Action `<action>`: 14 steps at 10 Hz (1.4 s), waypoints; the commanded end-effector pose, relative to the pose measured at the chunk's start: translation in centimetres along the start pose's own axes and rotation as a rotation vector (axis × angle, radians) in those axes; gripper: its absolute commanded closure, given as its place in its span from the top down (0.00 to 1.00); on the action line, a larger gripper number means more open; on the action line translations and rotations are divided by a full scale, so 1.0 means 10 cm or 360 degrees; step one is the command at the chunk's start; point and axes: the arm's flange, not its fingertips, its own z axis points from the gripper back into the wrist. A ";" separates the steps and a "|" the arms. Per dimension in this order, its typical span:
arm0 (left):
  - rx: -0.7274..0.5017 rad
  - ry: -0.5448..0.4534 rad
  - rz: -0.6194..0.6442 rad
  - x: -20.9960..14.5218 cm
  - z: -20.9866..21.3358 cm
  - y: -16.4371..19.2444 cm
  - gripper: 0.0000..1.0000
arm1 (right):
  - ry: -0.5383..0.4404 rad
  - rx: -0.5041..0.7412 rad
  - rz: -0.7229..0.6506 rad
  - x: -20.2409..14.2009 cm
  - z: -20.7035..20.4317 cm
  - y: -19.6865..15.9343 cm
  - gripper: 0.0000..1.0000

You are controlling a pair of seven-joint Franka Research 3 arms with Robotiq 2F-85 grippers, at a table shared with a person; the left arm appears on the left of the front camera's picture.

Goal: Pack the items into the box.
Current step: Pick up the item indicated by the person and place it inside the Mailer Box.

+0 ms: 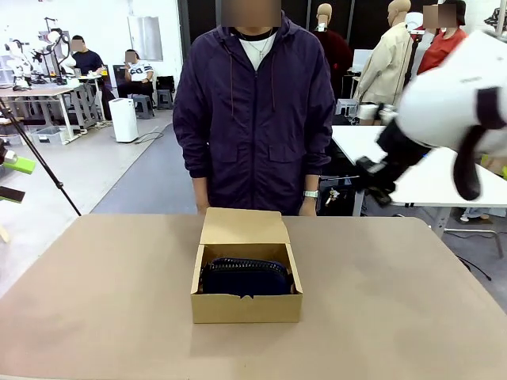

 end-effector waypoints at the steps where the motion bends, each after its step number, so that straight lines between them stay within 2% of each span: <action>1: 0.0003 0.0008 0.0019 0.00 0.02 -0.02 1.00 | -0.0120 0.0376 0.0463 0.58 -0.27 0.36 0.00; 3: 0.0003 0.0008 0.0019 0.00 0.02 -0.02 1.00 | -0.0104 0.0657 0.0901 0.83 -0.62 1.04 0.00; 5: 0.0003 0.0008 0.0019 0.00 0.02 -0.02 1.00 | -0.0071 0.0763 0.1104 0.77 -1.08 1.43 0.00; 6: 0.0003 0.0008 0.0019 0.00 0.02 -0.02 1.00 | -0.0118 0.0803 0.1213 0.67 -1.38 1.56 0.00; 10: 0.0003 0.0008 0.0019 0.00 0.02 -0.02 1.00 | 0.0005 0.0757 0.1439 0.42 -2.08 1.54 0.00; 14: 0.0003 0.0008 0.0019 0.00 0.02 -0.02 1.00 | 0.0098 0.0766 0.1484 0.41 -2.39 1.44 0.00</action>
